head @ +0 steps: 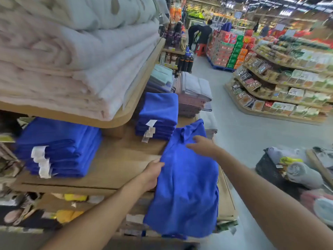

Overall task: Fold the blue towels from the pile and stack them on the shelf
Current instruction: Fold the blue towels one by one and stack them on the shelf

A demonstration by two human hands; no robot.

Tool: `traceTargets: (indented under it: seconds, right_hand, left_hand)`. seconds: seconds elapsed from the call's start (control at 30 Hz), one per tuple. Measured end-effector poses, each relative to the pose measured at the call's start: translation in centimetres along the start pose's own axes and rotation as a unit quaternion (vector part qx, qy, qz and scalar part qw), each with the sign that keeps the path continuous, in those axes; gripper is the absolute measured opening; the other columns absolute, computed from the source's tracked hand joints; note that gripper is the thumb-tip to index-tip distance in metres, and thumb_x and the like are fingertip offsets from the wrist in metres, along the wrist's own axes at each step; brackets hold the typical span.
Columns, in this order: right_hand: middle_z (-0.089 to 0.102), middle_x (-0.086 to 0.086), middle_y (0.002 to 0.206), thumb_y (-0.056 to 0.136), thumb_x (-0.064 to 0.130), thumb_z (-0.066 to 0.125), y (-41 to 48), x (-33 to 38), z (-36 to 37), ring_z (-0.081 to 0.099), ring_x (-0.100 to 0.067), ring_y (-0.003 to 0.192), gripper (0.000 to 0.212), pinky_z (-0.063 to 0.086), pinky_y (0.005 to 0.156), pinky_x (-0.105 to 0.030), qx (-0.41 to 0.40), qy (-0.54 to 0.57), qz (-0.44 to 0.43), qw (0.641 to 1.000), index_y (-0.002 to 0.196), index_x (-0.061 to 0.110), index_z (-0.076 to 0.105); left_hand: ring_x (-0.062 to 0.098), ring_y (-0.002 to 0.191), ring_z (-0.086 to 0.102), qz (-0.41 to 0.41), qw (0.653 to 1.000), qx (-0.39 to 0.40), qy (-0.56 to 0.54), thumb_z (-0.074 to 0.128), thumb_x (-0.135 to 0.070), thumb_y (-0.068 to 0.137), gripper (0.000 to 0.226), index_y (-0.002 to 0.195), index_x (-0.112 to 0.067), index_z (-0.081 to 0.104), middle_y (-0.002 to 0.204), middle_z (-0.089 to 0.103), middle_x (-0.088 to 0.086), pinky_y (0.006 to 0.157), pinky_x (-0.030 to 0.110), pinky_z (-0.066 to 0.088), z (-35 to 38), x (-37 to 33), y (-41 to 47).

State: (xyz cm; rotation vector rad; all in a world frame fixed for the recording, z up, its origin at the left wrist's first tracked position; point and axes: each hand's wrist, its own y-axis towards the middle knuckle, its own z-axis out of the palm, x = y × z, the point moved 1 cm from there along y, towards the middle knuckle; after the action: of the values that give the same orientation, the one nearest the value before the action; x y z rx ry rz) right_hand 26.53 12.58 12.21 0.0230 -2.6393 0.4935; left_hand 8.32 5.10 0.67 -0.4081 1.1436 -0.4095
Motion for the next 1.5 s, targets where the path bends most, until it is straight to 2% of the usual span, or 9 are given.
traceTargets:
  seconds: [0.13,0.33,0.43,0.6,0.77,1.0,1.2,1.3,1.5]
  right_hand:
    - [0.048,-0.004,0.146,0.100,0.041,0.054,-3.6,-1.9,9.5,0.046,-0.027,0.134,0.052,0.047,0.102,-0.043,-0.055,-0.066,-0.069,0.994,0.146,0.018,0.048]
    - [0.047,0.011,0.152,0.101,0.050,0.048,-4.4,-5.6,14.4,0.042,-0.017,0.140,0.050,0.040,0.104,-0.037,-0.139,-0.163,-0.135,0.967,0.144,0.026,0.052]
    - [0.050,0.008,0.152,0.101,0.052,0.038,-4.3,-6.4,15.4,0.045,-0.017,0.140,0.055,0.039,0.105,-0.038,-0.193,-0.166,-0.152,0.955,0.145,0.024,0.054]
    - [0.054,0.005,0.150,0.100,0.052,0.035,-4.3,-6.3,16.1,0.049,-0.020,0.137,0.055,0.041,0.103,-0.041,-0.240,-0.189,-0.154,0.940,0.142,0.023,0.056]
    - [0.050,0.007,0.152,0.101,0.050,0.037,-4.4,-6.3,16.0,0.045,-0.018,0.140,0.054,0.038,0.106,-0.039,-0.228,-0.195,-0.148,0.943,0.145,0.023,0.054]
    - [0.046,0.008,0.155,0.103,0.049,0.042,-4.2,-6.4,16.1,0.041,-0.017,0.142,0.050,0.036,0.109,-0.039,-0.217,-0.194,-0.138,0.947,0.147,0.025,0.050]
    - [0.047,0.007,0.154,0.103,0.049,0.040,-4.1,-6.7,16.2,0.042,-0.017,0.141,0.050,0.037,0.108,-0.039,-0.225,-0.193,-0.142,0.944,0.146,0.025,0.049]
    - [0.048,0.006,0.153,0.103,0.050,0.037,-4.1,-6.6,16.3,0.043,-0.018,0.141,0.051,0.038,0.108,-0.040,-0.228,-0.189,-0.145,0.944,0.145,0.024,0.050]
    - [0.048,0.007,0.153,0.103,0.049,0.038,-4.2,-6.6,16.3,0.042,-0.017,0.141,0.051,0.037,0.108,-0.039,-0.231,-0.188,-0.146,0.943,0.146,0.024,0.050]
  left_hand:
    - [0.023,0.084,0.070,0.042,0.999,0.018,0.028,0.039,0.000,0.103,0.029,0.112,-0.004,0.066,0.100,0.074,0.013,0.078,0.033,0.055,-0.6,-0.7,-0.8]
    - [0.022,0.082,0.068,0.129,0.985,-0.039,0.106,0.053,-0.018,0.100,0.015,0.101,-0.016,0.068,0.097,0.070,0.013,0.068,0.031,0.056,-5.3,1.5,-6.7]
    - [0.018,0.067,0.069,0.000,0.962,0.073,0.264,0.054,-0.033,0.095,0.032,0.077,-0.016,0.075,0.076,0.073,0.005,0.061,0.029,0.057,-8.5,4.9,-9.4]
    - [0.008,0.099,0.067,-0.023,0.859,0.017,0.511,0.065,-0.043,0.091,0.034,0.122,-0.028,0.066,0.111,0.071,-0.010,0.089,0.031,0.055,-10.4,10.0,-7.7]
    - [0.009,0.118,0.062,0.084,0.876,0.021,0.474,0.066,-0.040,0.081,0.050,0.131,-0.036,0.062,0.136,0.061,-0.013,0.101,0.035,0.052,-9.2,11.9,-5.8]
    - [-0.003,0.090,0.065,0.085,0.896,0.024,0.435,0.074,-0.055,0.065,0.036,0.093,-0.032,0.074,0.098,0.071,-0.021,0.086,0.025,0.055,-9.5,14.3,-5.0]
    - [0.004,0.099,0.070,0.061,0.953,0.060,0.290,0.082,-0.006,0.082,0.048,0.121,-0.017,0.057,0.110,0.070,-0.005,0.086,0.022,0.056,-8.9,14.9,-4.7]
    - [0.001,0.089,0.066,0.039,0.934,0.069,0.349,0.082,-0.022,0.084,0.030,0.103,-0.040,0.066,0.098,0.070,-0.021,0.076,0.010,0.049,-8.3,14.5,-4.9]
    - [0.020,0.100,0.072,-0.043,0.940,0.108,0.322,0.062,-0.021,0.098,0.017,0.112,-0.016,0.071,0.110,0.075,0.004,0.092,0.044,0.057,-7.7,13.0,-6.0]
